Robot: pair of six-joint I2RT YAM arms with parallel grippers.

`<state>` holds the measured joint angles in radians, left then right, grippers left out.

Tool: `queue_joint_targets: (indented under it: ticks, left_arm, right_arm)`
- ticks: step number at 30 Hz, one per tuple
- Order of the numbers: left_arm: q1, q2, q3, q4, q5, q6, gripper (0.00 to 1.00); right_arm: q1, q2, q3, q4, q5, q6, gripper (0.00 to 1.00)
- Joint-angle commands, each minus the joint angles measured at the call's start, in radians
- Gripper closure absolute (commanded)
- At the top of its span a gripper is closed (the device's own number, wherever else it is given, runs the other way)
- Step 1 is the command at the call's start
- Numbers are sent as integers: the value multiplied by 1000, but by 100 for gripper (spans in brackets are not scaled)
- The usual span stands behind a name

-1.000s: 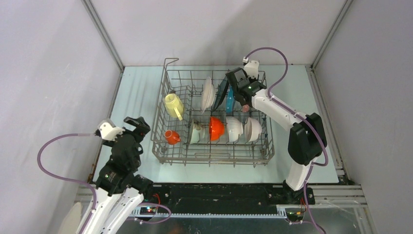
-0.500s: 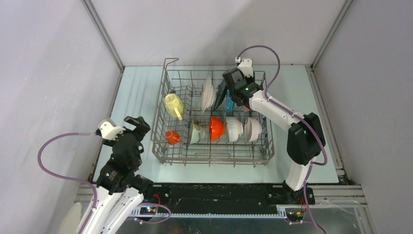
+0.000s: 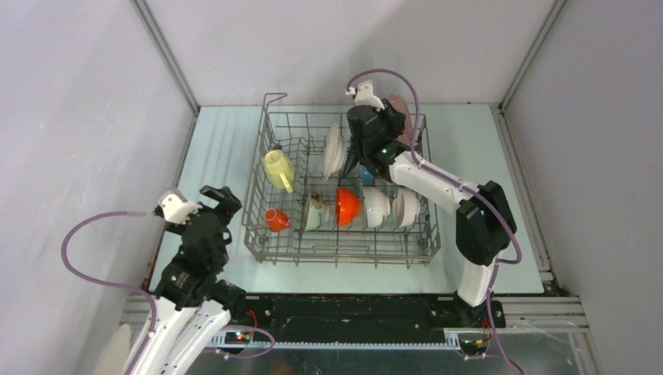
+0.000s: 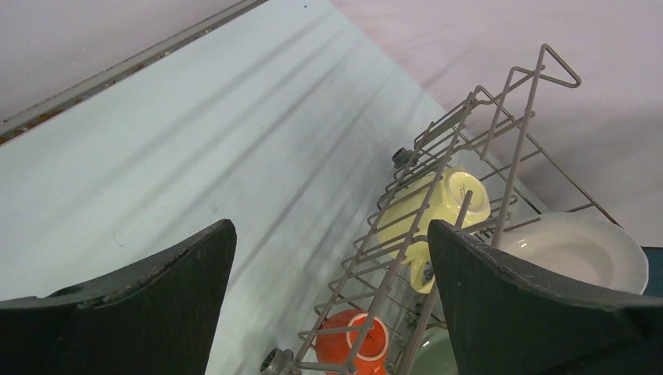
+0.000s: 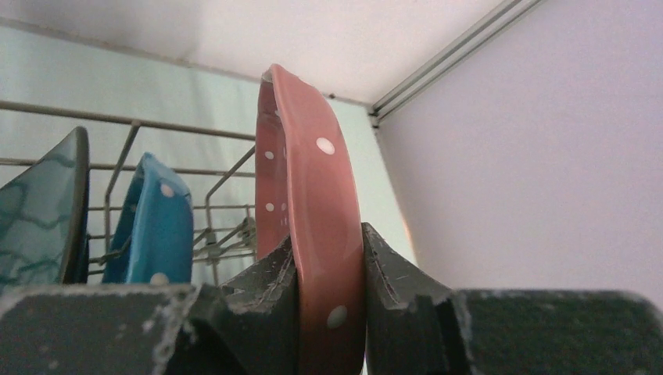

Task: Unload the mixed dishes from the dish rack
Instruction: Pick up the plate from the dish rack.

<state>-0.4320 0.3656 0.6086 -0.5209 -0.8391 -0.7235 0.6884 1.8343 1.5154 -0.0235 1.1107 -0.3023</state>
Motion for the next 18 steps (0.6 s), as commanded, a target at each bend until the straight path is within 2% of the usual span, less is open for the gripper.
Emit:
queue_joint_targets:
  ticks: [1, 4, 6, 9, 11, 14, 18]
  left_arm:
    - [-4, 11, -4, 29, -42, 10, 0]
    - [-4, 13, -3, 27, -44, 9, 0]
    - [-4, 13, -2, 28, -44, 9, 0]
    - [-4, 15, -3, 30, -45, 9, 0]
    - [-4, 15, -3, 31, -42, 9, 0]
    - [-4, 15, -8, 36, -38, 7, 0]
    - [-4, 14, -7, 32, -40, 5, 0]
  right_arm:
    - [9, -102, 39, 267, 110, -251, 100]
    - [10, -131, 37, 240, 81, -206, 100]
    - [8, -173, 37, 142, 19, -95, 100]
    - [-16, -282, 23, -77, -194, 166, 100]
    - [-37, -363, -25, -129, -312, 271, 100]
    - [-63, -508, -121, -98, -395, 360, 100]
    - [-179, -666, -237, -118, -512, 523, 100]
